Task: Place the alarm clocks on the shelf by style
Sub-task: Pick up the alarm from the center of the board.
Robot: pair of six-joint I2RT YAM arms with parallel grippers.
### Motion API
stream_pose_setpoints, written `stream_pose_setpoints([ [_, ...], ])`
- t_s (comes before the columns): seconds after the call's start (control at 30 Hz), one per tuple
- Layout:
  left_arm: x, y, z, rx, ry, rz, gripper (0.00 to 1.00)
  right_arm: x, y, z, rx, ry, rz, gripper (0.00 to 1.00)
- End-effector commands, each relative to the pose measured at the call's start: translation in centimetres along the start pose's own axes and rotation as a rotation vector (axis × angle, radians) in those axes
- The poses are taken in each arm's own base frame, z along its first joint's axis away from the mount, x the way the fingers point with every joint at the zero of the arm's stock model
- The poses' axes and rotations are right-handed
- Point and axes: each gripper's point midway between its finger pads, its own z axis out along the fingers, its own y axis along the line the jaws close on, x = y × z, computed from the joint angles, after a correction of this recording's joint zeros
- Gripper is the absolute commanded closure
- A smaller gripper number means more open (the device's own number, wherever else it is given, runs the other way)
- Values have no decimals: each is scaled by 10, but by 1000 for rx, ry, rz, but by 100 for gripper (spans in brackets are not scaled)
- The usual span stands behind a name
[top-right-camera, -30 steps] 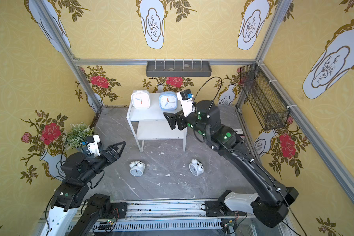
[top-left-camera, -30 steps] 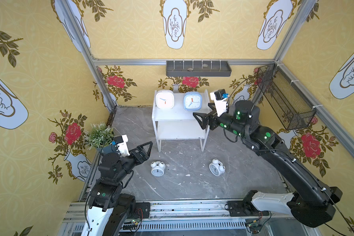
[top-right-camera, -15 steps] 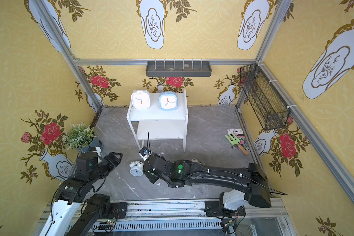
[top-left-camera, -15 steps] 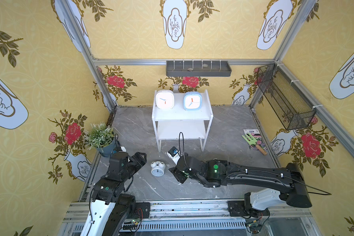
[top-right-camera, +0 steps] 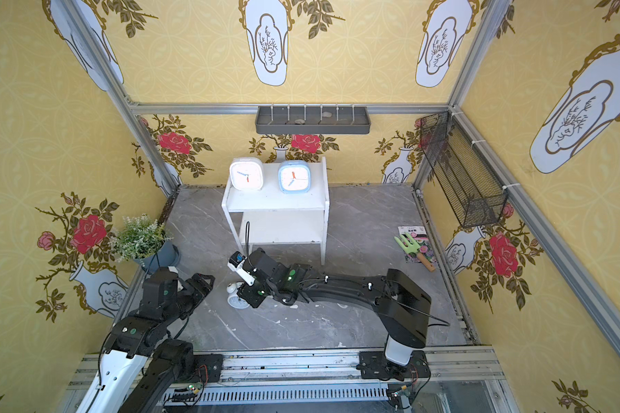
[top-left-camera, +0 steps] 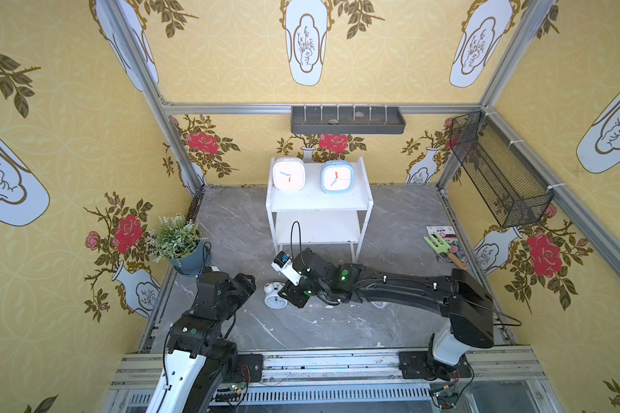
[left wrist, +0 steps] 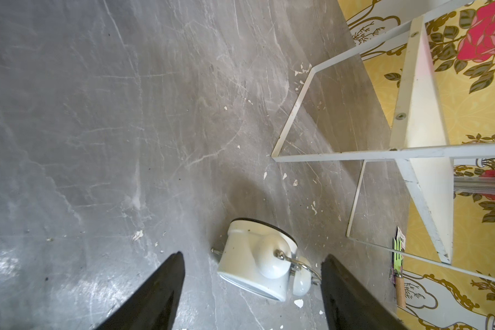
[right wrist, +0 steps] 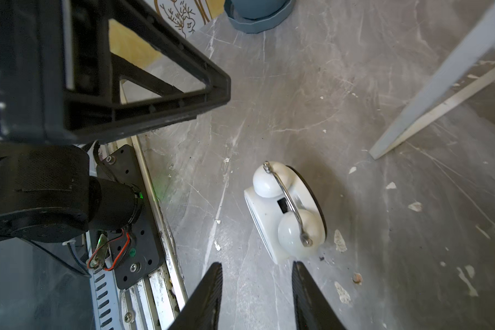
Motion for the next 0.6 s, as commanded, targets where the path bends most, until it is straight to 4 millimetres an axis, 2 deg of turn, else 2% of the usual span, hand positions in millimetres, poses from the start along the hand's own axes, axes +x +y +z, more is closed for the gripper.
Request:
stream_pose_setpoints([
  [0.0, -1, 3, 1, -11, -8, 3, 21, -17, -2, 8, -24, -40, -23, 58],
  [0.2, -3, -2, -1, 3, -13, 22, 21, -24, -17, 15, -23, -48, -10, 57],
  [0.57, -2, 1, 2, 7, -15, 29, 21, -8, -12, 36, -69, 23, -24, 66],
])
